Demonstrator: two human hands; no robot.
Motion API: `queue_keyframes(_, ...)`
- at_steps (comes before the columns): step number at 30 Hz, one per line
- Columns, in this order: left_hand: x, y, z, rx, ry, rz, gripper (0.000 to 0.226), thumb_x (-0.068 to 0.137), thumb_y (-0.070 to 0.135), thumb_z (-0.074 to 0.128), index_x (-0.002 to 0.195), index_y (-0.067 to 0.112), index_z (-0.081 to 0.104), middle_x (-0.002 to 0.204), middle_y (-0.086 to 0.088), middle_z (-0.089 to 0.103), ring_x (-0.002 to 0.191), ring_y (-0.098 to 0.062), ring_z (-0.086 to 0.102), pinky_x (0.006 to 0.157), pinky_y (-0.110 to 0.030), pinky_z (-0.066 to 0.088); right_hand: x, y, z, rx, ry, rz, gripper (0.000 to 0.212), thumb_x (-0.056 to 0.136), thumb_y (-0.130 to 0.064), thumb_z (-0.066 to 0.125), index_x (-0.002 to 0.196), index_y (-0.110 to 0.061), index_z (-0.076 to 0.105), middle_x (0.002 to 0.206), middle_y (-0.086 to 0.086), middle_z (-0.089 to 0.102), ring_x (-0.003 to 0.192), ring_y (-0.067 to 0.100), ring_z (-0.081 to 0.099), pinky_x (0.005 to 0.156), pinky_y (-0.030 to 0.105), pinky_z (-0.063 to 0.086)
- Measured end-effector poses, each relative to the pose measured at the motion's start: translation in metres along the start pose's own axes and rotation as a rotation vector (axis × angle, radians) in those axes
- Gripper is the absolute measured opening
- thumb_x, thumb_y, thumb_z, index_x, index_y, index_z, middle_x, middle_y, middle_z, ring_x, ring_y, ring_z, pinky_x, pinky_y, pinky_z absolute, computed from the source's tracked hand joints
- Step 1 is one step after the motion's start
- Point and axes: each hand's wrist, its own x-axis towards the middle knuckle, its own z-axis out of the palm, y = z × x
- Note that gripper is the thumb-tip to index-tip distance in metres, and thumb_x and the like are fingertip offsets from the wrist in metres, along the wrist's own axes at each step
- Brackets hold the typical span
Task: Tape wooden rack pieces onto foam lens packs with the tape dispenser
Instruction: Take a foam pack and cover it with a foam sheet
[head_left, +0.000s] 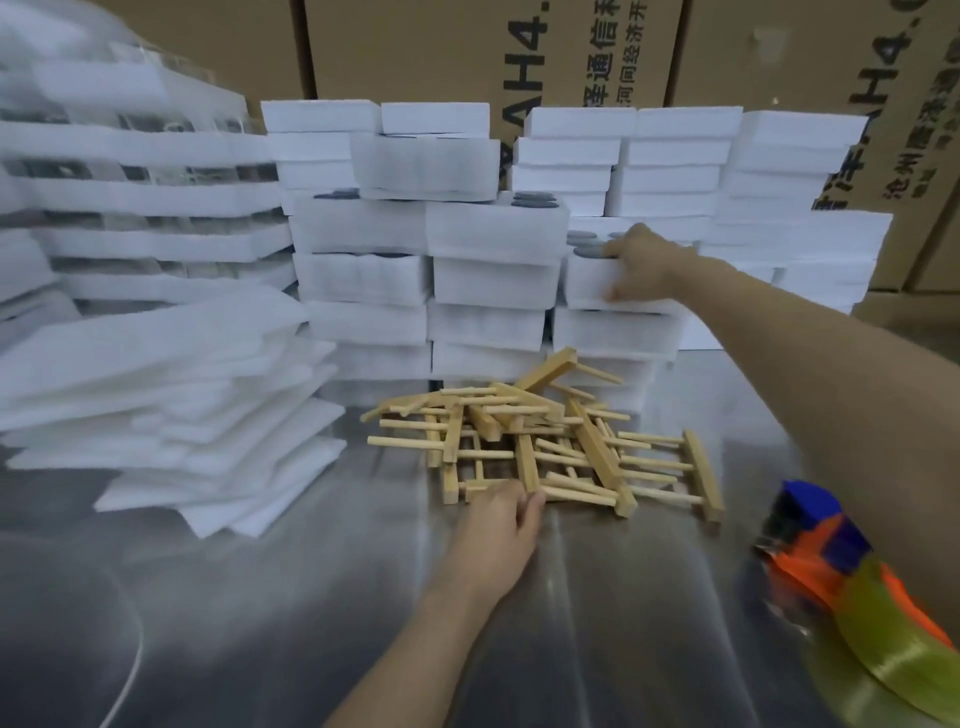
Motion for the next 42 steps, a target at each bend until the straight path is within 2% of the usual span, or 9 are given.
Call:
queue_keyframes(5,-0.001,0.004,-0.004,-0.005,0.009,-0.011,0.039,0.097,0.036,0.049,0.064,0.017,0.042,0.065,0.005,0.049,0.066,-0.016,0.05,0.061,-0.028,0.034,-0.033,0.01,-0.027,0.355,0.309,0.067,0.044,0.09,-0.024,0.063,0.129,-0.007,0.051,0.129,0.024,0.046,0.104,0.039,0.053,0.081,0.034,0.04)
queue_keyframes(9,-0.006,0.015,-0.013,-0.114,0.054,-0.054,0.04,0.097,0.025,0.052,0.059,0.016,0.042,0.064,-0.001,0.055,0.061,-0.01,0.051,0.059,-0.027,0.036,-0.115,-0.01,-0.049,0.461,0.457,0.019,0.041,0.087,-0.032,0.065,0.124,-0.017,0.055,0.127,0.015,0.049,0.108,0.038,0.052,0.1,0.055,0.039)
queue_keyframes(13,-0.017,0.017,-0.023,-0.245,0.195,-0.064,0.037,0.096,0.011,0.052,0.061,-0.002,0.046,0.058,-0.013,0.049,0.053,-0.009,0.039,0.053,-0.023,0.028,-0.233,-0.051,-0.034,0.545,0.502,-0.1,0.047,0.084,-0.031,0.071,0.129,-0.023,0.056,0.133,0.008,0.043,0.123,0.028,0.045,0.108,0.04,0.032)
queue_keyframes(18,-0.027,0.004,-0.038,-0.293,0.272,-0.066,0.024,0.094,0.007,0.054,0.076,-0.008,0.058,0.074,-0.022,0.063,0.065,-0.021,0.05,0.064,-0.043,0.043,-0.333,-0.08,0.015,0.499,0.195,-0.23,0.044,0.081,-0.026,0.074,0.122,-0.025,0.061,0.133,-0.004,0.04,0.123,0.022,0.047,0.105,0.037,0.035)
queue_keyframes(23,-0.036,-0.015,-0.067,-0.19,0.455,-0.02,0.041,0.097,0.012,0.051,0.059,0.022,0.037,0.06,0.005,0.044,0.059,-0.004,0.04,0.058,-0.028,0.025,-0.371,-0.091,0.057,0.349,-0.104,-0.3,0.041,0.087,-0.049,0.061,0.124,-0.05,0.044,0.135,-0.027,0.015,0.127,0.012,0.036,0.106,0.024,0.029)
queue_keyframes(29,-0.028,-0.053,-0.091,-0.099,0.583,-0.07,0.037,0.099,0.011,0.046,0.063,0.013,0.038,0.063,0.0,0.04,0.064,-0.019,0.038,0.061,-0.03,0.026,-0.369,-0.118,0.088,0.188,-0.195,-0.394,0.047,0.09,-0.04,0.054,0.134,-0.045,0.036,0.146,-0.013,0.005,0.128,0.009,0.023,0.097,0.022,0.023)
queue_keyframes(33,-0.021,-0.053,-0.096,0.037,0.71,-0.034,0.01,0.087,0.0,0.054,0.085,0.009,0.057,0.093,-0.009,0.052,0.088,-0.02,0.048,0.08,-0.037,0.04,-0.347,-0.129,0.102,0.174,-0.233,-0.409,0.043,0.089,-0.042,0.059,0.129,-0.035,0.045,0.135,-0.009,0.016,0.121,0.011,0.034,0.09,0.023,0.033)
queue_keyframes(37,-0.016,-0.062,-0.113,0.294,0.954,0.01,0.042,0.073,-0.005,0.059,0.114,0.005,0.056,0.118,-0.019,0.05,0.11,-0.034,0.042,0.094,-0.045,0.032,-0.302,-0.107,0.08,0.444,-0.391,-0.461,0.058,0.063,-0.072,0.062,0.111,-0.039,0.062,0.102,-0.024,0.051,0.085,0.005,0.055,0.074,0.03,0.048)
queue_keyframes(42,-0.01,-0.073,-0.15,0.406,0.988,-0.117,0.058,0.084,0.017,0.054,0.138,0.001,0.038,0.149,-0.019,0.031,0.139,-0.037,0.025,0.111,-0.05,0.017,-0.228,-0.078,0.099,0.911,0.224,-0.179,0.008,0.09,-0.034,0.062,0.092,-0.038,0.069,0.09,-0.014,0.07,0.077,0.004,0.058,0.073,0.028,0.044)
